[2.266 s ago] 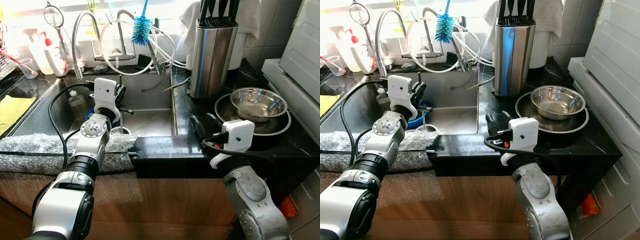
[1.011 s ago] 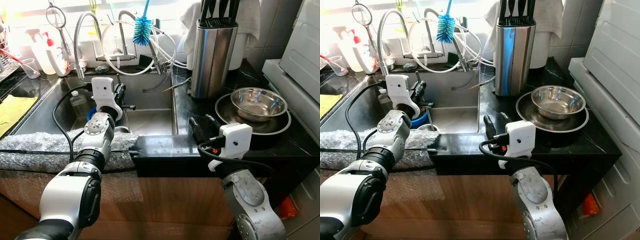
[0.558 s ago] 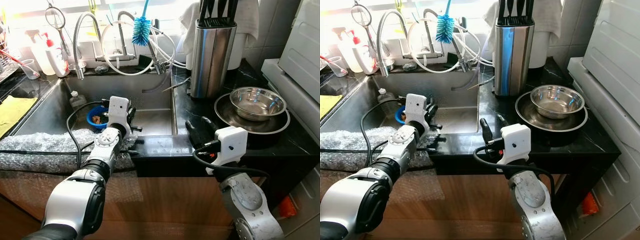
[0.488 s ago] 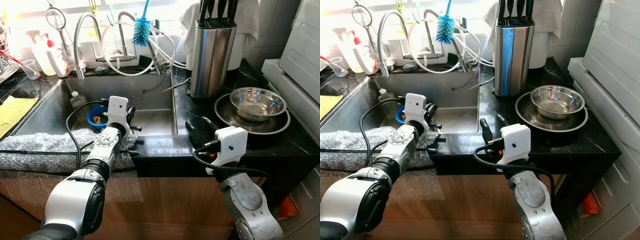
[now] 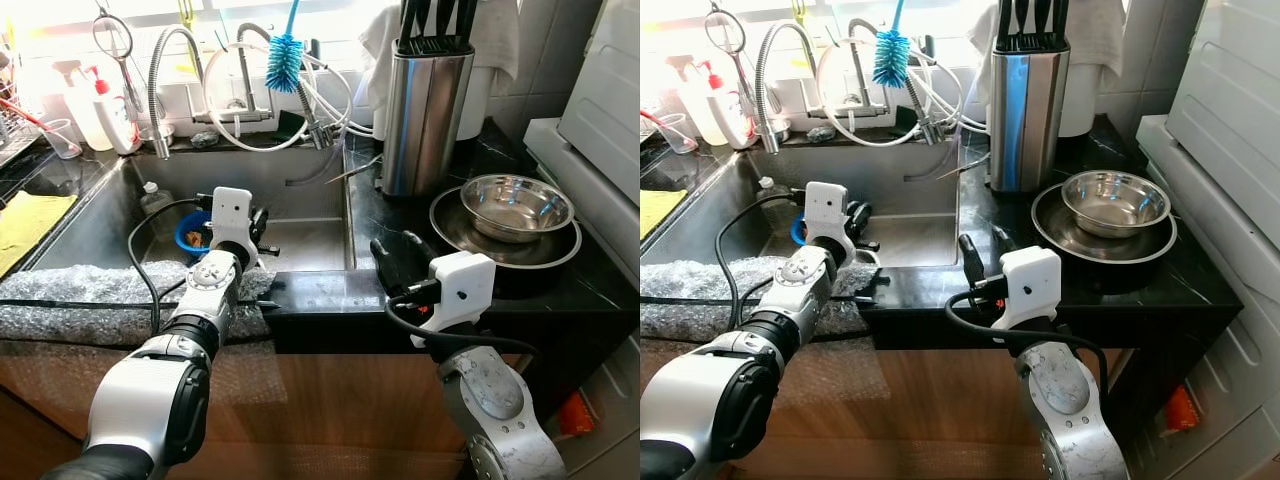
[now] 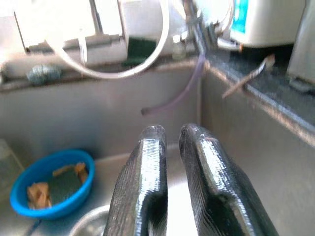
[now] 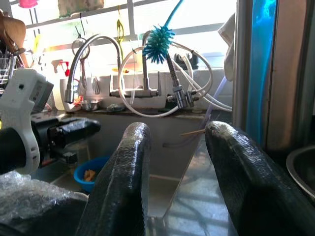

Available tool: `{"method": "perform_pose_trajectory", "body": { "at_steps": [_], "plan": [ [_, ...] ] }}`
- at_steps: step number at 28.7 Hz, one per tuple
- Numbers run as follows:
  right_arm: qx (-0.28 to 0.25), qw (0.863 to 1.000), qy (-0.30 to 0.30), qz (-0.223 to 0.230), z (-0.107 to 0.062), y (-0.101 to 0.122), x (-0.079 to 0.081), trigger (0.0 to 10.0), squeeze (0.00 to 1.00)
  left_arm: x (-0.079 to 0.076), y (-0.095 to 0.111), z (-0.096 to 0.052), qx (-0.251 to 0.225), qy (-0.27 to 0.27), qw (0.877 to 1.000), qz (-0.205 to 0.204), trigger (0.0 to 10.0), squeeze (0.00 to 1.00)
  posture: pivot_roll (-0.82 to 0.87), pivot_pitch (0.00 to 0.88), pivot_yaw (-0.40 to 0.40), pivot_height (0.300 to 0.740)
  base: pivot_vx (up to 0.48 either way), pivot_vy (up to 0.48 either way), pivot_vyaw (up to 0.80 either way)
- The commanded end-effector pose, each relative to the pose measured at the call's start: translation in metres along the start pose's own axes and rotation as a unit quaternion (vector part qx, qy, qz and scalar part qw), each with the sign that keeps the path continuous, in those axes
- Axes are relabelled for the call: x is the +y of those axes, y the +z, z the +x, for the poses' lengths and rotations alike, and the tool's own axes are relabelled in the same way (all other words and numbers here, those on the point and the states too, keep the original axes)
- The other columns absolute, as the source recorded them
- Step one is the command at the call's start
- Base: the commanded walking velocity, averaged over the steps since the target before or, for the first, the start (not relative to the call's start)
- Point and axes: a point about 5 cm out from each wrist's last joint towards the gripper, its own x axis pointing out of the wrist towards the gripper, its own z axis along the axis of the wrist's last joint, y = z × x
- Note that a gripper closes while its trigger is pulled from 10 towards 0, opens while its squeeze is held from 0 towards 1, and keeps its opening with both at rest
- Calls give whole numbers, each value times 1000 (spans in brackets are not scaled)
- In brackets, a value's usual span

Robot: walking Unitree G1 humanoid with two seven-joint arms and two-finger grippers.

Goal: Kitchen organization

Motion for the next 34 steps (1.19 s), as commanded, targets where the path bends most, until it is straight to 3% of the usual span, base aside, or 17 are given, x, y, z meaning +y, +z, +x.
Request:
{"method": "perform_pose_trajectory", "body": {
  "at_steps": [1,4,7,16,24,26,29,34],
  "plan": [
    [-7,1000,-3,-4,4,2,-1,10000,0,9,36,9,-72,-1,997,16,10000,0,-141,0,103,740,0,0,0],
    [-9,1000,-4,-5,6,3,-3,10000,0,18,58,9,-116,-18,992,49,10000,0,-125,0,103,740,0,0,0],
    [-10,1000,-4,-4,8,2,-2,10000,0,27,67,5,-136,-31,987,84,10000,0,-118,0,102,740,0,0,0],
    [-11,1000,-4,-4,9,1,-3,10000,0,50,60,-17,-134,-42,979,145,10000,0,-101,0,110,740,0,0,0],
    [-10,1000,-6,-7,9,0,-4,10000,0,63,47,-36,-119,-24,983,134,10000,0,-88,0,109,740,0,0,0],
    [-11,1000,-4,-7,10,0,-4,10000,0,67,39,-44,-109,-9,988,111,10000,0,-82,0,108,740,0,0,0],
    [-12,1000,0,-9,10,0,-3,10000,0,75,18,-70,-77,21,996,48,10000,0,-77,0,101,740,0,0,0],
    [-11,1000,2,-12,10,-1,-5,10000,0,76,14,-86,-68,30,996,40,10000,0,-70,0,98,740,0,0,0]
  ]
}}
